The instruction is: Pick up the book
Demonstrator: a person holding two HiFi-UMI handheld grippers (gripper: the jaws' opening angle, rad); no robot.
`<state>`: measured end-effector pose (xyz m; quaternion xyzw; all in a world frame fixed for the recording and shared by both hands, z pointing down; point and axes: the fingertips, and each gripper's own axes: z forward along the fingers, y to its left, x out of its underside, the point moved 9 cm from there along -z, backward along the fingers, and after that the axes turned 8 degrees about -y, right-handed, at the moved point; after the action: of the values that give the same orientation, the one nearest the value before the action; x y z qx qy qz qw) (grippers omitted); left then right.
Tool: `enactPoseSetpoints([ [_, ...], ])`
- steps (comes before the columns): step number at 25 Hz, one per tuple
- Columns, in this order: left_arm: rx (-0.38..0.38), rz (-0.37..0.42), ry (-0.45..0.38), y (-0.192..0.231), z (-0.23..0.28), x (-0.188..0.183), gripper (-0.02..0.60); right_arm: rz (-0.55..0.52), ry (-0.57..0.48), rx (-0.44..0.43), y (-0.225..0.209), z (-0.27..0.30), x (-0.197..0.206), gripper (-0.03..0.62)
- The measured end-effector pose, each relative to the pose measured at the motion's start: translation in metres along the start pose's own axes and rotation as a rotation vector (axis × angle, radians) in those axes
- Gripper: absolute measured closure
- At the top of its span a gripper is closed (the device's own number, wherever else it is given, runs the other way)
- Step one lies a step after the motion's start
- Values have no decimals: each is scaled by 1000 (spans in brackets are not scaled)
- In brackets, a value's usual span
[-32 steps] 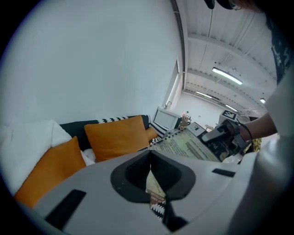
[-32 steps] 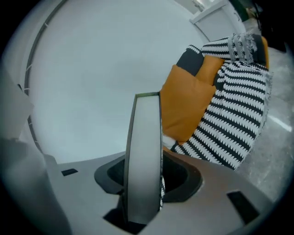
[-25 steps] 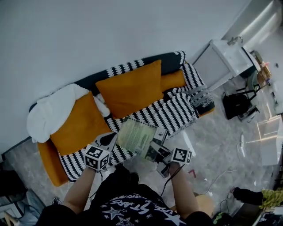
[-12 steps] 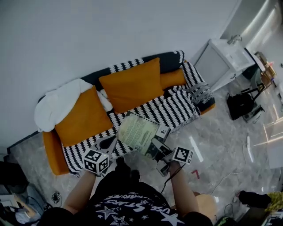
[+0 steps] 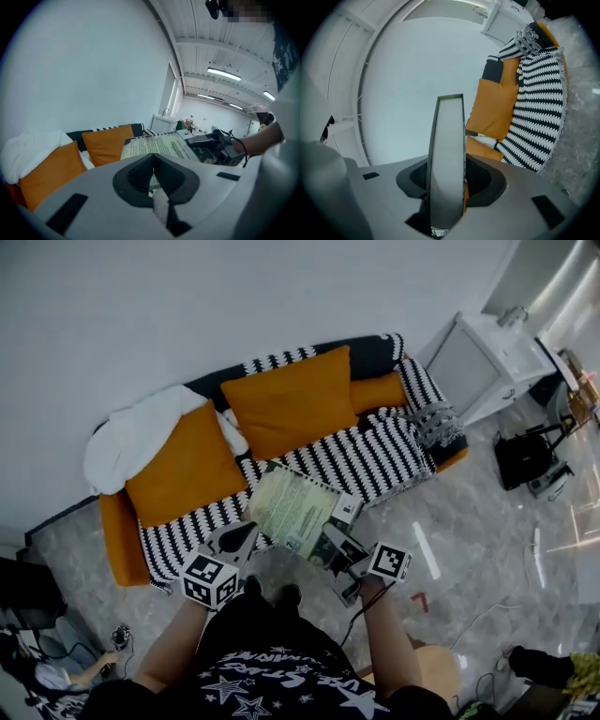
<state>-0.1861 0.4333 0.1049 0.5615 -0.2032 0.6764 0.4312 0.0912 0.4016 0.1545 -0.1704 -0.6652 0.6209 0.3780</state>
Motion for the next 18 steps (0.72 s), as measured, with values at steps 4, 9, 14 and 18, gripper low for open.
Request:
enactPoseSetpoints([
  [4,4,-29,-10,7,7,-2,574,10,-1,26,0,-2,3,419],
  [9,18,-32,-35,-7,-11,7,574,-24,7,1,10,-24,29,419],
  [14,30,-58,-54,1,-34,12,574,-10,-20,8,20,-21,64,420],
  [18,43,-57,-51,5,-57,15,574,-4,-51,13,35,-23,92,421],
])
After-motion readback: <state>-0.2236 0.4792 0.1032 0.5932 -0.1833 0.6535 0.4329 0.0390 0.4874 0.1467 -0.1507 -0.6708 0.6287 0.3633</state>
